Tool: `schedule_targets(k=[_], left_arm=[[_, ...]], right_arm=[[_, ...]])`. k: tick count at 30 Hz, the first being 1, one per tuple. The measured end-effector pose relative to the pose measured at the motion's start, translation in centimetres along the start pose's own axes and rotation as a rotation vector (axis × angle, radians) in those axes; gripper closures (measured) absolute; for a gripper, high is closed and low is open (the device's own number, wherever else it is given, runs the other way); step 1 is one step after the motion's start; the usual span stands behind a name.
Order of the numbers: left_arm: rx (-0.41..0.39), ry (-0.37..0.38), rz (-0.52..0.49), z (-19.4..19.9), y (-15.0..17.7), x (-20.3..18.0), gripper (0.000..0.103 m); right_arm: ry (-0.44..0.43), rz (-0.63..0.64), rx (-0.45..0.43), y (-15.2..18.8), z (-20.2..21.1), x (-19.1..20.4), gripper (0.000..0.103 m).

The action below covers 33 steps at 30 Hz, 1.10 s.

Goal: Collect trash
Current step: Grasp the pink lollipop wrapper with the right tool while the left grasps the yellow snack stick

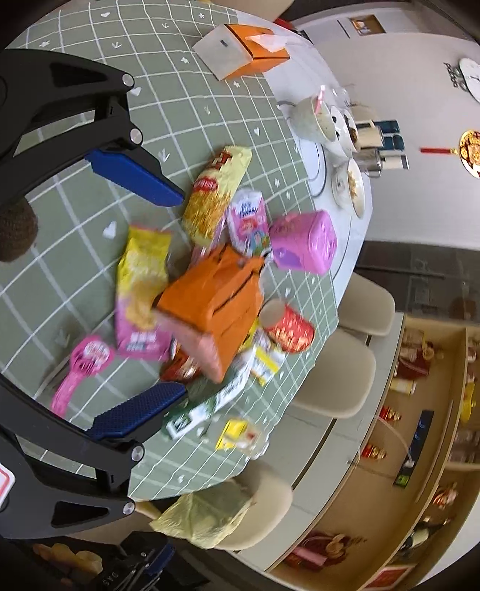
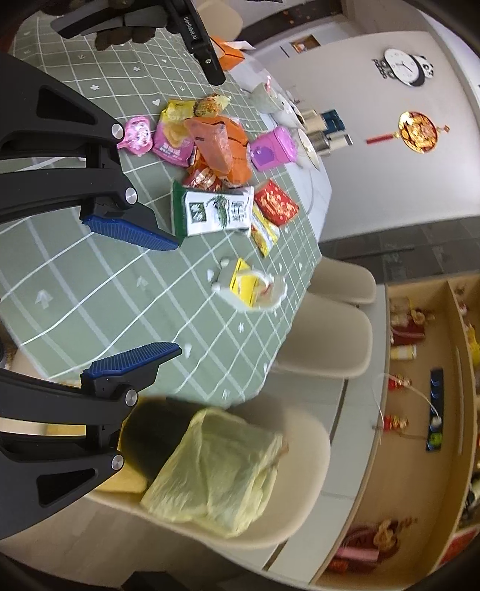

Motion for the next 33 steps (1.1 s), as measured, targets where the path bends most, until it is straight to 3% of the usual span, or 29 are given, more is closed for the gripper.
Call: schedule_targets(k=[6, 10, 13, 16, 19, 20, 21, 31, 33], left_arm=[[0.073, -0.066, 0.014, -1.6, 0.3, 4.5, 0.010], [0.101, -0.070, 0.091, -1.8, 1.0, 7.4, 0.010], [0.096, -0.088, 0.100, -1.6, 1.2, 8.7, 0.010], [0.104, -0.104, 0.114, -1.6, 1.5, 9.7, 0.011], [0.118, -0.098, 0.147, -1.9, 1.6, 10.7, 0.017], [0.121, -0.095, 0.160, -2.0, 1.6, 11.0, 0.018], [0.122, -0.090, 0.179, -2.2, 1.5, 11.4, 0.021], [0.081, -0.042, 0.413, -6.9, -1.9, 15.5, 0.032], [0.081, -0.060, 0.472, -7.9, -2.4, 16.8, 0.040]], right_arm=[[-0.296, 0.152, 0.123, 1.7, -2.7, 7.9, 0.054], [-0.454, 0.338, 0.225, 5.1, -3.7, 14.4, 0.054], [-0.521, 0.412, 0.273, 6.7, -4.3, 17.5, 0.054], [-0.530, 0.450, 0.287, 7.1, -5.1, 19.0, 0.054], [-0.544, 0.433, 0.313, 7.0, -6.0, 19.5, 0.064], [-0.545, 0.421, 0.310, 6.9, -6.1, 19.6, 0.079], [-0.541, 0.411, 0.306, 6.7, -6.0, 19.4, 0.083], [-0.390, 0.280, 0.241, 3.3, -7.2, 13.0, 0.083], [-0.361, 0.251, 0.236, 3.1, -7.3, 11.8, 0.083]])
Point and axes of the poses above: each gripper's, at about its wrist camera, not at the fingertips, and z roughly against the way its jaws point, x to its left, y to its underside, the point moved 8 cm from there along -z, roughly the way its jaws point, and after that the axes turned 13 degrees about y, right-handed, at the moved point
